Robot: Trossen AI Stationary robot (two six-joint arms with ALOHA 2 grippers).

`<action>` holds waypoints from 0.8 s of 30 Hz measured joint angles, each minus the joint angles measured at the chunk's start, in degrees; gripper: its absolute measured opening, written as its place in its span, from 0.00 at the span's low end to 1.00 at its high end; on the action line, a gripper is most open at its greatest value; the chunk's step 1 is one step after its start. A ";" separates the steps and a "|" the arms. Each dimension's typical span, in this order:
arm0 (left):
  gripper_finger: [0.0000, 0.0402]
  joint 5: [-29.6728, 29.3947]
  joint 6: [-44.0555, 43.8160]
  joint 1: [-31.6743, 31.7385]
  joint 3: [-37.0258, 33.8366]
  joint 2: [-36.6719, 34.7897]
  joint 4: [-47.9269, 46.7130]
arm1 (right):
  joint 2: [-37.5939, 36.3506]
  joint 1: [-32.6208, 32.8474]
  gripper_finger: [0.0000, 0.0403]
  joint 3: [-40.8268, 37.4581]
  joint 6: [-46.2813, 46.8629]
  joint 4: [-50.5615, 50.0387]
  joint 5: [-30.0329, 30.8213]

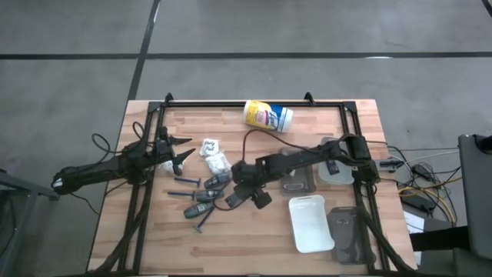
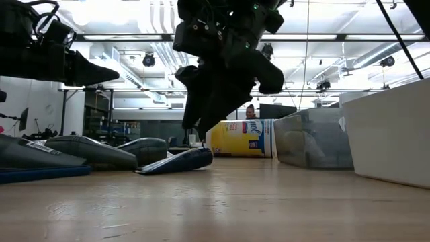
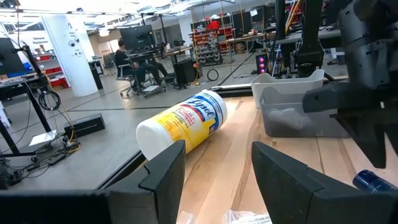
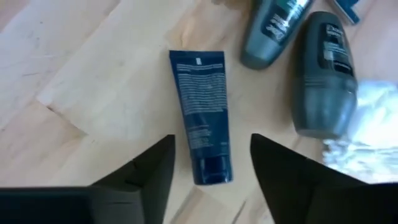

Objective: Pick & Place Travel size toiletries
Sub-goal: Put the shave cream into the gray bin

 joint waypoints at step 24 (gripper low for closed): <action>0.47 0.00 0.00 0.00 0.00 0.00 0.00 | 0.00 -1.88 0.51 -12.85 -2.55 16.25 -0.25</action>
